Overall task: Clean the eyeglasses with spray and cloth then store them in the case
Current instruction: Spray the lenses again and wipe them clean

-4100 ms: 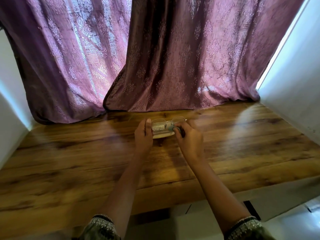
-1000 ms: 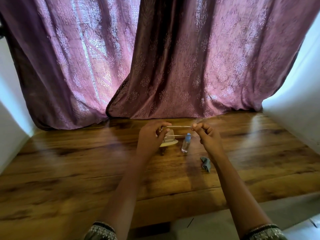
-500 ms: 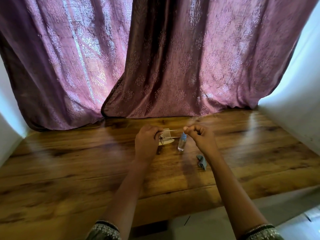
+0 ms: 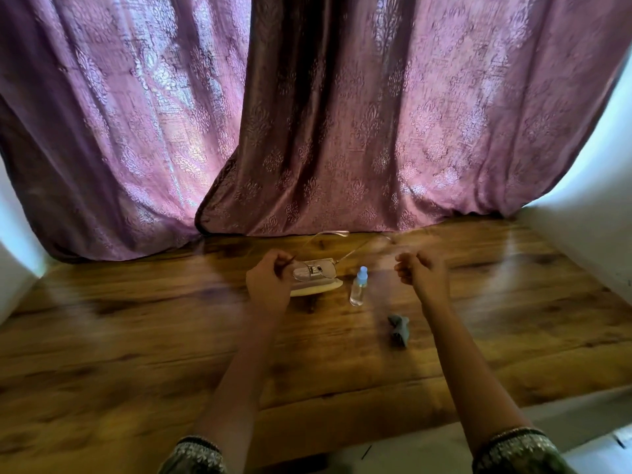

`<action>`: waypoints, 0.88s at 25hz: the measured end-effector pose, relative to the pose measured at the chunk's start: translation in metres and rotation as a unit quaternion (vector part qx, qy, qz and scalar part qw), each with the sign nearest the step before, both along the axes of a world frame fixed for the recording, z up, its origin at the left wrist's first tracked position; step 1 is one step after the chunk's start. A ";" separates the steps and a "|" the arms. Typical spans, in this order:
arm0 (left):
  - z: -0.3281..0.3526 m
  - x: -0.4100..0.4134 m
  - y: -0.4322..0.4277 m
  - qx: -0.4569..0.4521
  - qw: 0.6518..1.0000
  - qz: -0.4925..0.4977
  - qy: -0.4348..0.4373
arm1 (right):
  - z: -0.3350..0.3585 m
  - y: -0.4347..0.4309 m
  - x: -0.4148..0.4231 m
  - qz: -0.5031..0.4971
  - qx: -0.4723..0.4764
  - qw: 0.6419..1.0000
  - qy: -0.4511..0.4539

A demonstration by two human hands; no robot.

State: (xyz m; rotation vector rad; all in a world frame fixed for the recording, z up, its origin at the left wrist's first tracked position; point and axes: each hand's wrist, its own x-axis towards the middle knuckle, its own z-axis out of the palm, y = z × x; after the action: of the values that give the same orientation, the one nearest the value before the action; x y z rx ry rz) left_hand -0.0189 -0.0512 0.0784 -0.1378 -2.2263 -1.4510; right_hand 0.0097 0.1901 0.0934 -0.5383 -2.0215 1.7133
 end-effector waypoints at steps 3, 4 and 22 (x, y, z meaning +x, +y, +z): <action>-0.005 -0.007 0.000 0.078 0.996 -0.013 -0.052 | -0.036 0.006 -0.017 0.004 0.059 0.994 -0.096; -0.008 -0.010 0.000 0.092 0.994 -0.014 -0.062 | -0.045 0.005 -0.022 0.008 0.072 0.990 -0.118; -0.012 -0.026 0.009 0.161 0.980 0.043 -0.110 | -0.080 -0.026 -0.042 0.127 0.167 0.957 -0.198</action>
State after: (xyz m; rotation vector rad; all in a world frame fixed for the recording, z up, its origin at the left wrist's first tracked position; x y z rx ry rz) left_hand -0.0446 -0.0417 0.0664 0.2337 -2.0940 -1.8284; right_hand -0.0325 0.1642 0.0132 -0.5576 -2.7030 1.4282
